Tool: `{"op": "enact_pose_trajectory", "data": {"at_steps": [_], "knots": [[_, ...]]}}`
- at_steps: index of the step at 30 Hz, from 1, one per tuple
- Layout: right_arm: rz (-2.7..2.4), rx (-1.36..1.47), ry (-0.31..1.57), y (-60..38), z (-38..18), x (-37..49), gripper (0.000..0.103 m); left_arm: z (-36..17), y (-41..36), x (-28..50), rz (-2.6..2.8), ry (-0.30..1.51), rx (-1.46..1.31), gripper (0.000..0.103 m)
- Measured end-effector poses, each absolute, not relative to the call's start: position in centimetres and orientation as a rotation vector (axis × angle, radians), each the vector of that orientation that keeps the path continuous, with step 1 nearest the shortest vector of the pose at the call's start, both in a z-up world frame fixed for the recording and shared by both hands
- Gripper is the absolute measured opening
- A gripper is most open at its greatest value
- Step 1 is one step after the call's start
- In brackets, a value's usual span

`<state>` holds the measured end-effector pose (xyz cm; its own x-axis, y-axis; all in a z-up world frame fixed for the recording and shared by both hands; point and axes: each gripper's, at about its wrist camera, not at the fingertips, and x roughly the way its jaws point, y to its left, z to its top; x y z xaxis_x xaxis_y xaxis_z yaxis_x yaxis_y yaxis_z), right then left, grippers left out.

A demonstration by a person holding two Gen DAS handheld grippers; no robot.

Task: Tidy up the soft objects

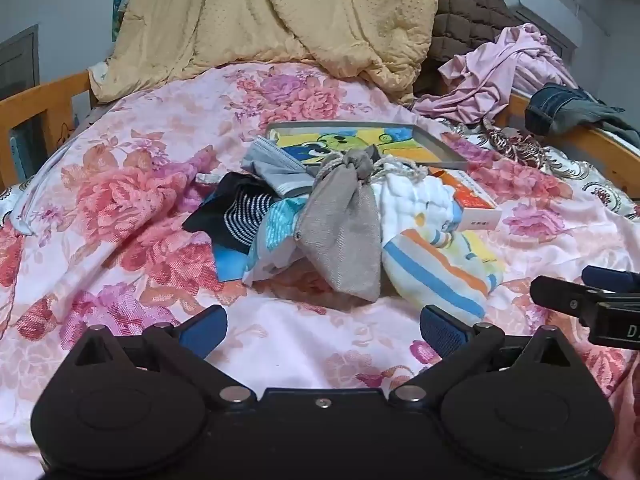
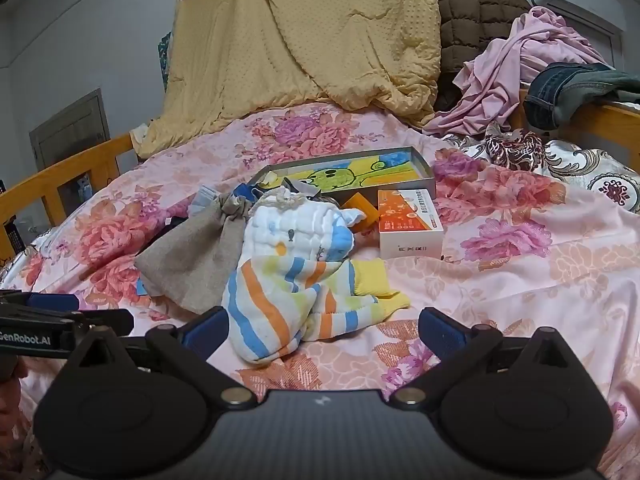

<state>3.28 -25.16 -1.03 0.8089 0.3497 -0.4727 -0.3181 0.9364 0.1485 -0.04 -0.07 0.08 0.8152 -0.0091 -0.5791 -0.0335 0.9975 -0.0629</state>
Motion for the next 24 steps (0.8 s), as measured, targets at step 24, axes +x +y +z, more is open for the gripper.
{"op": "enact_pose_trajectory", "data": {"at_steps": [24], "knots": [[0.357,0.064,0.52,-25.4,-1.1,3.4,0.103,0.4,0.4,-0.5,0.015,0.58,-0.105,0.102]]}}
